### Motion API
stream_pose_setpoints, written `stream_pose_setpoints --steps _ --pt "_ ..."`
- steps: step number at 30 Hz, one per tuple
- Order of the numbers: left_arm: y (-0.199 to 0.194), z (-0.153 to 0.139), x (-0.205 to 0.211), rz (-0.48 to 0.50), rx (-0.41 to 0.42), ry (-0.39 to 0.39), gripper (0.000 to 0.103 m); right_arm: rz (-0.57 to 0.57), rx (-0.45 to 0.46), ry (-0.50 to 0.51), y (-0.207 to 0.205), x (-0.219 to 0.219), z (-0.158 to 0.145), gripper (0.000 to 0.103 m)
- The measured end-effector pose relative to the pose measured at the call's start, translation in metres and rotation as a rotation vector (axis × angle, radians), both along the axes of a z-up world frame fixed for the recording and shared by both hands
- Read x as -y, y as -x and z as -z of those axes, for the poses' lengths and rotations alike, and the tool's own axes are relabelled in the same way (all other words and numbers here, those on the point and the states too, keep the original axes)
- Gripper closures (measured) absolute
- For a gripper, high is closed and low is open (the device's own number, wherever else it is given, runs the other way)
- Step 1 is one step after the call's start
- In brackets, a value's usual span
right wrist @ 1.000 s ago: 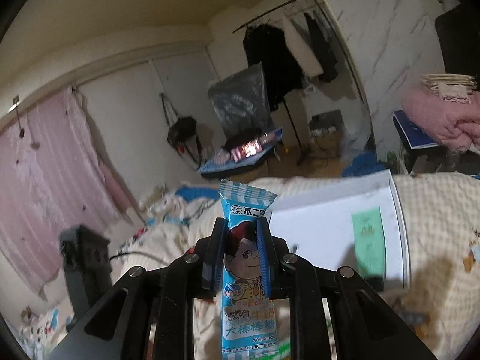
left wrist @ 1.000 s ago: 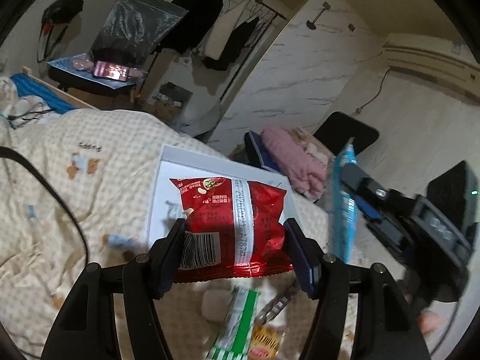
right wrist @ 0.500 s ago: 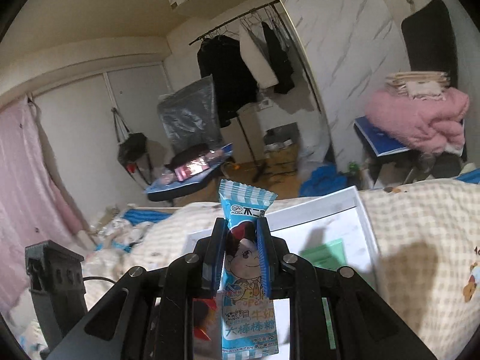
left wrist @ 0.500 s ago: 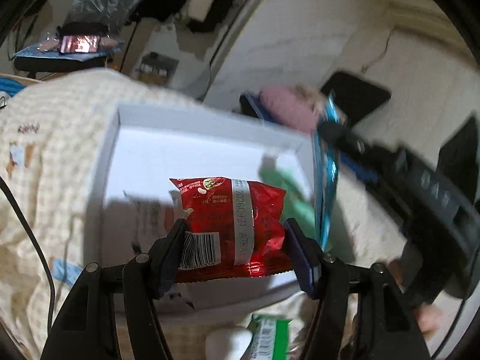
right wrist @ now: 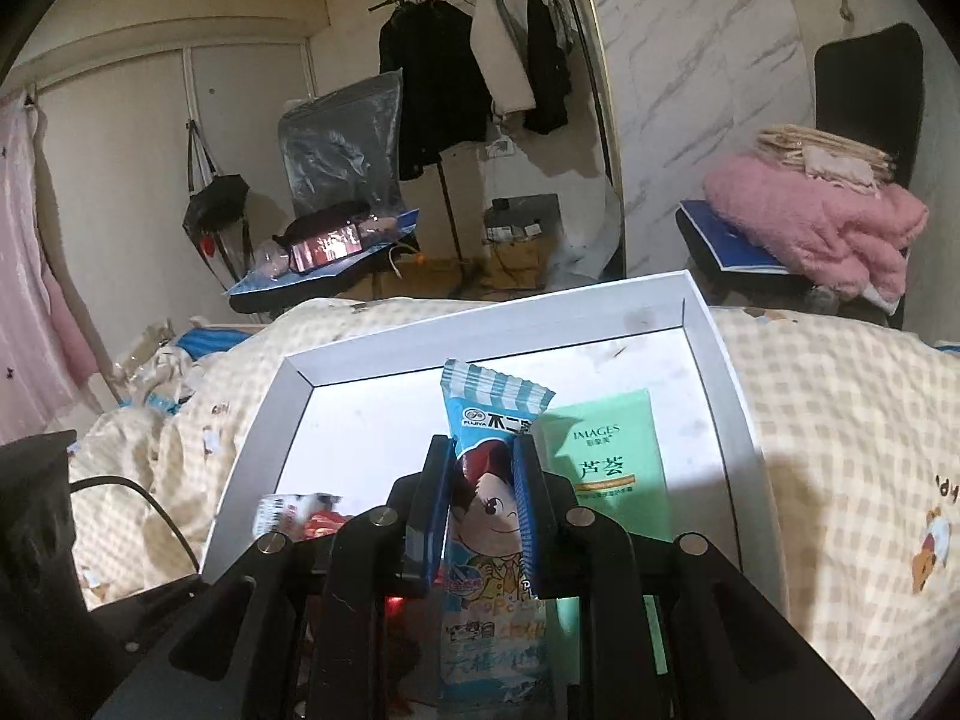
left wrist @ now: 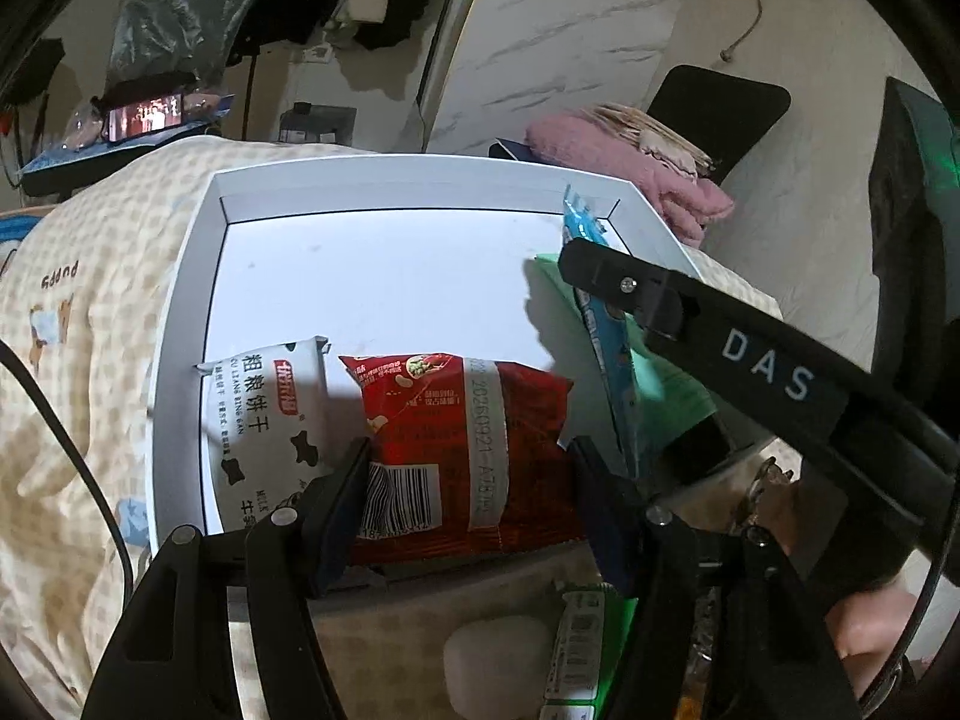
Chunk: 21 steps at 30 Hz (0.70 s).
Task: Organize objects
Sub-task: 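Lower the candy stick into the white box and open the right gripper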
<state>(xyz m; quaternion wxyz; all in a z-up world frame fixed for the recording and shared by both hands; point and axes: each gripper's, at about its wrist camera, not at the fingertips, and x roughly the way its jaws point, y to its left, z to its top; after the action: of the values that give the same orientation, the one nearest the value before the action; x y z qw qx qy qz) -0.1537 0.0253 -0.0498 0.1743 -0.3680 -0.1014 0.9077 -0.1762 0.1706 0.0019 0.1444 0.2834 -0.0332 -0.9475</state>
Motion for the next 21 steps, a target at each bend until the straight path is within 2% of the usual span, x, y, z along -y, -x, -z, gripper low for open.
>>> stream_pose_setpoints --steps 9,11,13,15,17,19,21 --pt "-0.004 0.0 0.002 -0.009 0.004 -0.02 0.034 -0.013 0.002 -0.057 -0.001 0.009 -0.001 0.082" --pt "-0.006 -0.001 0.004 0.013 -0.004 -0.059 0.028 -0.015 -0.002 -0.06 -0.002 0.009 -0.002 0.081" --pt "-0.008 -0.003 0.009 0.038 -0.007 -0.133 0.024 -0.016 0.001 -0.059 -0.003 0.01 -0.003 0.081" --pt "-0.009 -0.004 0.014 0.034 -0.011 -0.165 0.024 -0.017 0.002 -0.067 -0.003 0.01 -0.003 0.081" --pt "-0.01 -0.005 0.016 0.024 -0.017 -0.163 0.024 -0.024 0.008 -0.064 -0.003 0.01 -0.003 0.07" --pt "-0.011 -0.005 0.019 0.01 -0.015 -0.167 0.024 -0.043 0.011 -0.042 -0.005 0.011 -0.002 0.028" --pt "-0.014 -0.006 0.021 0.001 -0.017 -0.172 0.024 -0.046 -0.019 -0.031 -0.011 0.011 -0.005 0.025"
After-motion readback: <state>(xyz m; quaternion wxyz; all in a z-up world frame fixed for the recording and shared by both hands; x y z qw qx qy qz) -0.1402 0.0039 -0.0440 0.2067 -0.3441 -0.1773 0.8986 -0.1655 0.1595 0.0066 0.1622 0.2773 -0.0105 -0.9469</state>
